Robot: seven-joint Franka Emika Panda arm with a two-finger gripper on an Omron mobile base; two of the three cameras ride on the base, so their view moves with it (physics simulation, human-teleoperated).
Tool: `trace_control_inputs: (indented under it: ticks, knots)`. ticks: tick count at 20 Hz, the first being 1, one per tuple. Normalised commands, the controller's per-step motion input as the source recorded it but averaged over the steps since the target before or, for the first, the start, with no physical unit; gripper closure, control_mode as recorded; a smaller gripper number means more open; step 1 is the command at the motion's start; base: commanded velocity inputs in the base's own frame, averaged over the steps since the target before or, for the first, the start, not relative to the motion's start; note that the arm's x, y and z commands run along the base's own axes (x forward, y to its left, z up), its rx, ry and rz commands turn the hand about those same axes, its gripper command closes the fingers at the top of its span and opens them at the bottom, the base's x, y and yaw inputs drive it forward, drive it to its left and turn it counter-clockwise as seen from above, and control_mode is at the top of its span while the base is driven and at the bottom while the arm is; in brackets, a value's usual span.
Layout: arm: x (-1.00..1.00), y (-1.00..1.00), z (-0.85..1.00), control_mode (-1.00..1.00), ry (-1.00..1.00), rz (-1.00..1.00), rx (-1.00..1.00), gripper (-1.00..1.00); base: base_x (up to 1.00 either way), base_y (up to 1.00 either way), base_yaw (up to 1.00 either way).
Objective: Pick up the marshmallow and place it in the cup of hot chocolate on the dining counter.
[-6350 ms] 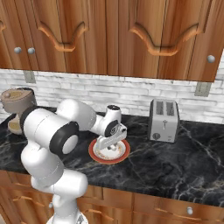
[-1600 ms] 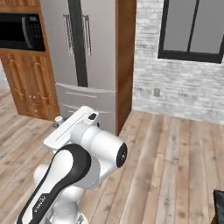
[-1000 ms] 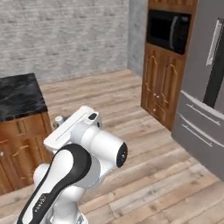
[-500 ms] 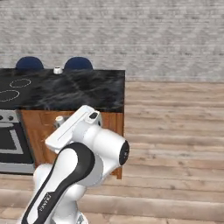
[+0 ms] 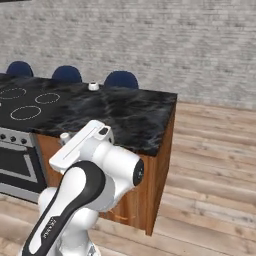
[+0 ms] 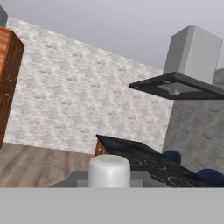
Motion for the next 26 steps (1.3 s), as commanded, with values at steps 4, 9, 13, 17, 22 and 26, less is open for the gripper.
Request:
trace_control_inputs:
  ticks: [4,9,13,17,22,26]
  knots:
    - [0.00,0.00,0.00,1.00,0.00,0.00,0.00,1.00,0.11,-1.00,0.26]
    - [0.00,0.00,0.00,1.00,0.00,0.00,0.00,1.00,0.02,-1.00,0.27]
    - [0.00,0.00,0.00,1.00,0.00,0.00,0.00,1.00,0.18,-1.00,0.31]
    - [0.00,0.00,0.00,1.00,0.00,0.00,0.00,1.00,0.40,-1.00,0.32]
    - [0.00,0.00,0.00,1.00,0.00,0.00,0.00,1.00,0.71,-1.00,0.37]
    - [0.00,0.00,0.00,1.00,0.00,0.00,0.00,1.00,0.94,-0.99,0.43]
